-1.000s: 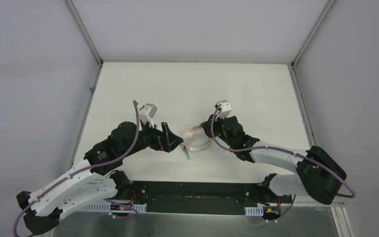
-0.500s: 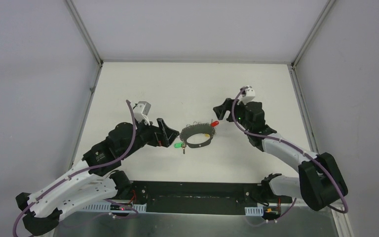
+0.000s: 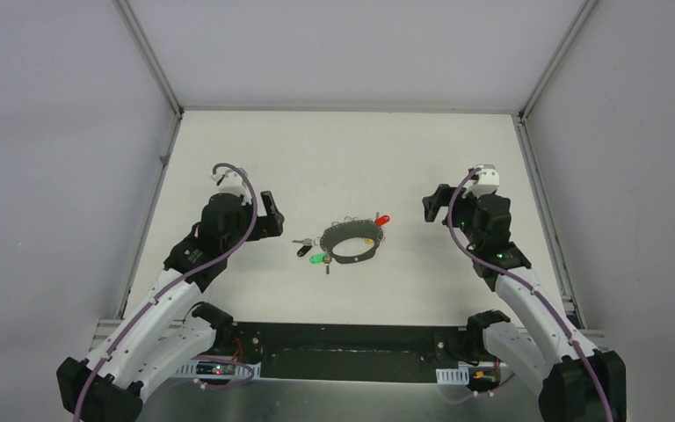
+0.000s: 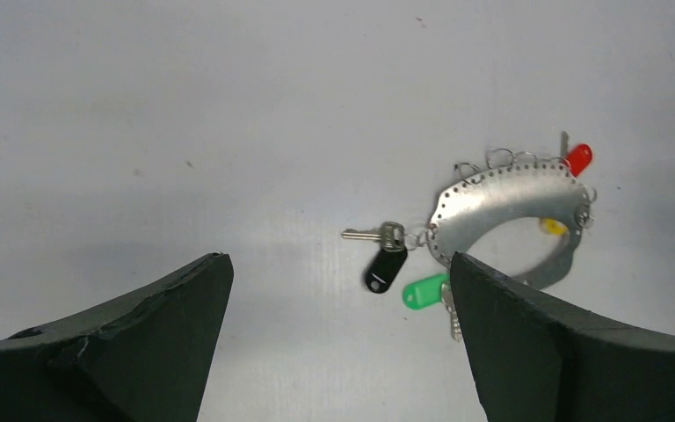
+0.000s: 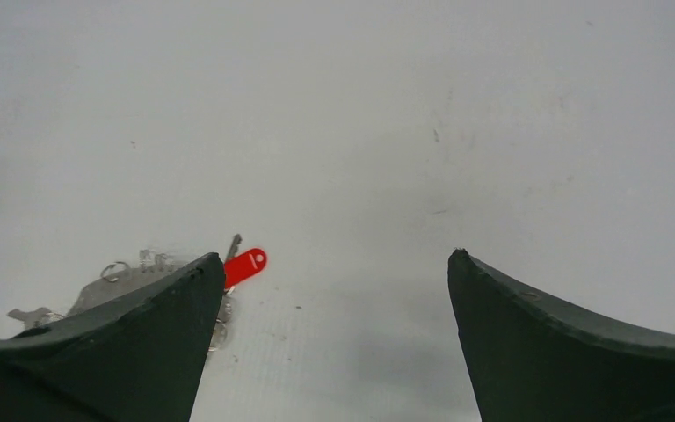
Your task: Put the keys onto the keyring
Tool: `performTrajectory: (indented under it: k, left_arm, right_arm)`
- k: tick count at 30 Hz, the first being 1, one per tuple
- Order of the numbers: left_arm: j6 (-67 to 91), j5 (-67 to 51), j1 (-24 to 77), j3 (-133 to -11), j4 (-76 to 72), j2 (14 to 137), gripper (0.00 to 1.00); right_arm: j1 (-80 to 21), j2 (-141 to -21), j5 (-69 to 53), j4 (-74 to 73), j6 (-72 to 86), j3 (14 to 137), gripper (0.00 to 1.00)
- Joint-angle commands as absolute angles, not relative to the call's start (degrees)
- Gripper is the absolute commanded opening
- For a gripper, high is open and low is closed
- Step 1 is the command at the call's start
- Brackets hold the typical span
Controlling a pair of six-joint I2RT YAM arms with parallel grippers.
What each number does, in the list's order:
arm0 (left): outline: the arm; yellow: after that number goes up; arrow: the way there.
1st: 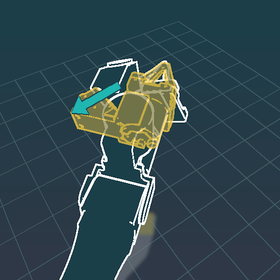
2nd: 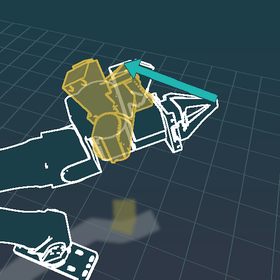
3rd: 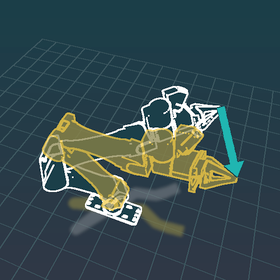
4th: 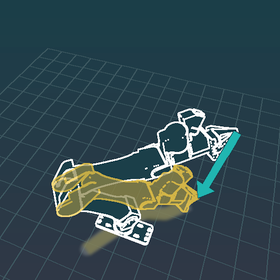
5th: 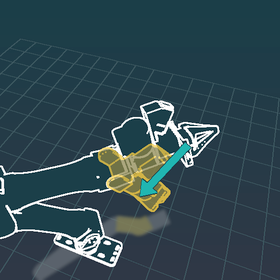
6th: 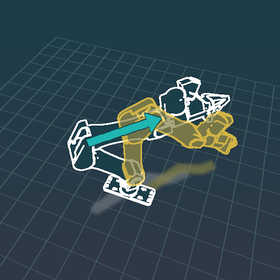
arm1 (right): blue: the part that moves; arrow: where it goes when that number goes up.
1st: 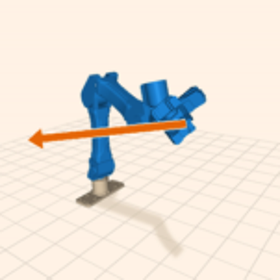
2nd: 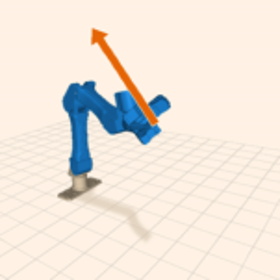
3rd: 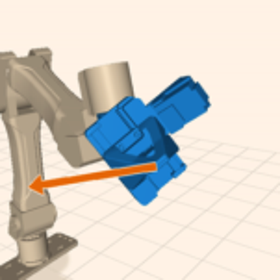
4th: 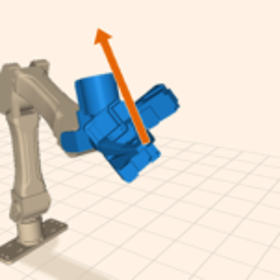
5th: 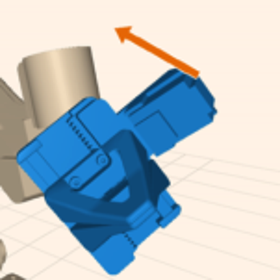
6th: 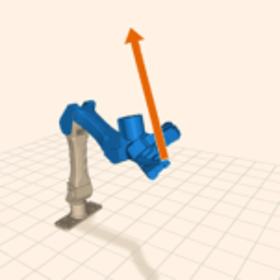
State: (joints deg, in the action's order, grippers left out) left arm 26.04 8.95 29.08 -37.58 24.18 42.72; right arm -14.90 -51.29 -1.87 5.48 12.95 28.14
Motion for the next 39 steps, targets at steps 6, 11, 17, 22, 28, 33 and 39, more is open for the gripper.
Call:
performTrajectory:
  k: [6, 11, 17, 22, 28, 33, 39]
  left_arm:
    - [15.0, 21.0, 19.5, -35.3, 20.7, 45.6, 0.99]
    - [10.1, 26.7, 18.8, -27.0, 5.6, 46.7, 0.99]
    - [3.9, 25.2, 18.7, -21.5, -10.5, 53.7, 0.99]
    - [0.6, 23.8, 18.4, -17.1, -27.4, 60.4, 0.99]
    - [-5.7, 18.5, 17.1, -15.8, -40.1, 69.5, 0.99]
    - [-9.2, 17.2, 16.4, -21.7, -38.5, 77.1, 0.99]
    - [-10.0, 14.4, 14.6, -24.8, -35.8, 79.9, 0.99]
  right_arm:
    - [-11.7, -47.2, 9.4, 2.6, 3.9, 21.9, 1.00]
    - [-11.0, -49.4, 11.9, 10.2, 2.2, 18.5, 1.00]
    - [-10.3, -57.9, 13.8, 19.4, 0.3, 17.5, 1.00]
    - [-10.1, -64.4, 14.0, 27.9, -1.4, 16.7, 1.00]
    - [-9.7, -68.8, 12.3, 38.1, -3.3, 15.7, 1.00]
    - [-9.3, -73.2, 12.3, 42.3, -4.5, 16.9, 1.00]
    - [-8.6, -80.2, 11.3, 49.0, -4.5, 17.8, 1.00]
